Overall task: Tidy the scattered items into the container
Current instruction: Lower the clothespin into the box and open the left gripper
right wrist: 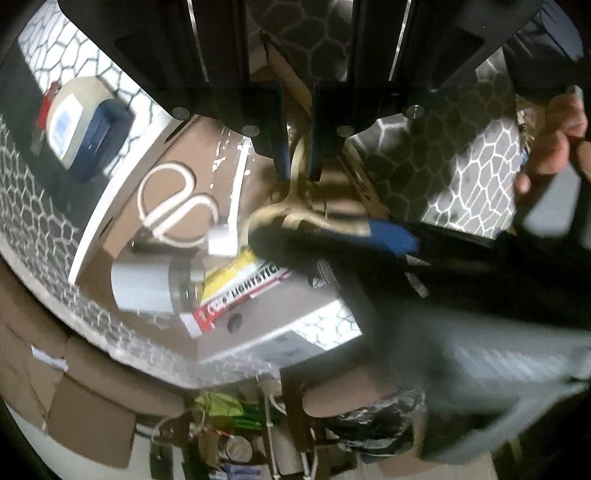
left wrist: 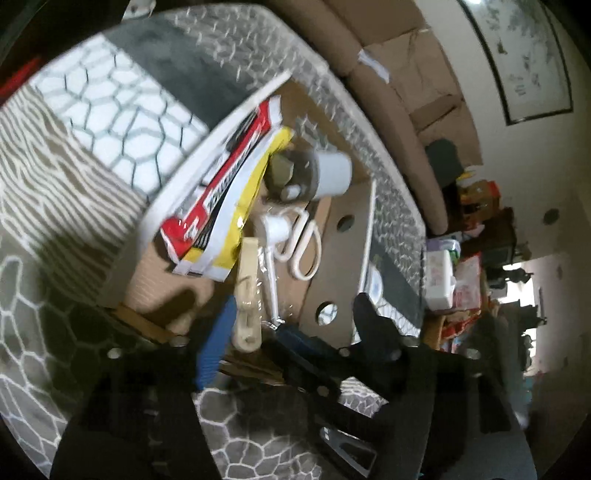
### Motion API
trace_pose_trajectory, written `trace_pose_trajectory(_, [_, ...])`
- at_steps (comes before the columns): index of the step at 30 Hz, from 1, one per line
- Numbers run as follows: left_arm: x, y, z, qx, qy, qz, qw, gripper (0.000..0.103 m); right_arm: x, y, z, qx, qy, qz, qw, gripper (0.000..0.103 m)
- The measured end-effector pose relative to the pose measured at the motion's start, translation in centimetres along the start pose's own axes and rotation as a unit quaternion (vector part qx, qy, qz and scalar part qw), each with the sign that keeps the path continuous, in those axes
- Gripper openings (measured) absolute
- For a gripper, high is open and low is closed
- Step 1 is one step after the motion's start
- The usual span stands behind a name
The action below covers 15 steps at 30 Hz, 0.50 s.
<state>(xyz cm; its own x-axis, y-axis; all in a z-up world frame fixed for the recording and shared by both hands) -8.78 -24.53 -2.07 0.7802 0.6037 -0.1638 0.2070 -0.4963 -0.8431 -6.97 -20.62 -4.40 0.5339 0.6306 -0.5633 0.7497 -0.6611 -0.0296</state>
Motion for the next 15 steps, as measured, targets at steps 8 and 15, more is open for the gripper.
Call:
trace_pose_trajectory(8, [0.7, -1.5, -1.6, -0.048, -0.009, 0.037, 0.9981, 0.065, 0.5, -2.5, -3.0, -0.019, -0.018, 0.084, 0.996, 0.056])
trace_pose_trajectory(15, [2.7, -3.6, -1.6, -0.104, -0.007, 0.103, 0.9892, 0.086, 0.9, -3.5, -5.6, -0.002, -0.028, 0.1, 0.995, 0.101])
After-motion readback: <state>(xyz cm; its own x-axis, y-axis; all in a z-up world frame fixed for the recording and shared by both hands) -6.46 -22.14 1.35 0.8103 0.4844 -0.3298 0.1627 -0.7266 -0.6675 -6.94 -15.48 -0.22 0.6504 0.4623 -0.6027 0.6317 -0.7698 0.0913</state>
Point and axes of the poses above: each gripper's, at about its wrist camera, not at the fingertips, and z roughly the way its jaws point, y to its left, x to its underside, the point moved 10 cm from there along z, roughly the way its jaws point, and after that the axes turned 13 degrees about x, right-handed, at the moved point
